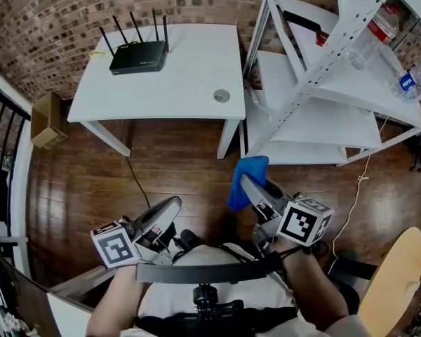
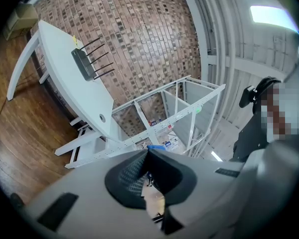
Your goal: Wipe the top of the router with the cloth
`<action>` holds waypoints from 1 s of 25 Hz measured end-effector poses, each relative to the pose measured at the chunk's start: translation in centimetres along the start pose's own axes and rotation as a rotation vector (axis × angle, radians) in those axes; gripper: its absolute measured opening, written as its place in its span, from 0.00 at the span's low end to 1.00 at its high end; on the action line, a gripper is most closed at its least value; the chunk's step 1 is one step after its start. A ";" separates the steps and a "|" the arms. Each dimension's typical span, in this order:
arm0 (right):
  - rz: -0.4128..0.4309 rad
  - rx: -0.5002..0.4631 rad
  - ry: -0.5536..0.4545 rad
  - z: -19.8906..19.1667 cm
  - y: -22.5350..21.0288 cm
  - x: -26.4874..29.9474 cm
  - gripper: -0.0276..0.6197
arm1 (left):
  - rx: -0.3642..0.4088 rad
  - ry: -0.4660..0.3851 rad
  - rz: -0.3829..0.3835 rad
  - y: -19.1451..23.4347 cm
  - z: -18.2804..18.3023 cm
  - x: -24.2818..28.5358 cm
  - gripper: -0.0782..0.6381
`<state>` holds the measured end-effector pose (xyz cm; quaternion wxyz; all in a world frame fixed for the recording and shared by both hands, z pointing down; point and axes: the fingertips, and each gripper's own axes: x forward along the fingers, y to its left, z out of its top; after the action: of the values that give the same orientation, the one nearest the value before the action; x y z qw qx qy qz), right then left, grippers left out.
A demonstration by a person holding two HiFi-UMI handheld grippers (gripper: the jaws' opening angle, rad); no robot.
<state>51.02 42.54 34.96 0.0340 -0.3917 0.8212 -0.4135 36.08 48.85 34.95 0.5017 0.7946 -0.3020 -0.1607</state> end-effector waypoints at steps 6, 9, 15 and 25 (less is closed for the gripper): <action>0.001 -0.002 0.012 -1.1 1.3 1.2 0.21 | 0.000 -0.039 0.000 0.4 1.3 -2.0 0.12; 0.004 -0.008 0.017 -1.7 2.3 2.1 0.21 | 0.002 -0.046 0.010 1.0 2.0 -3.3 0.12; 0.016 -0.026 0.029 -2.9 4.2 3.7 0.21 | 0.018 -0.072 0.036 2.0 2.8 -5.9 0.12; 0.016 -0.034 0.060 -4.4 6.1 5.6 0.21 | 0.017 -0.097 0.062 2.8 3.6 -9.2 0.12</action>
<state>41.74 43.78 35.10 0.0058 -0.3728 0.8321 -0.4106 26.12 51.34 35.43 0.4843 0.7803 -0.3520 -0.1808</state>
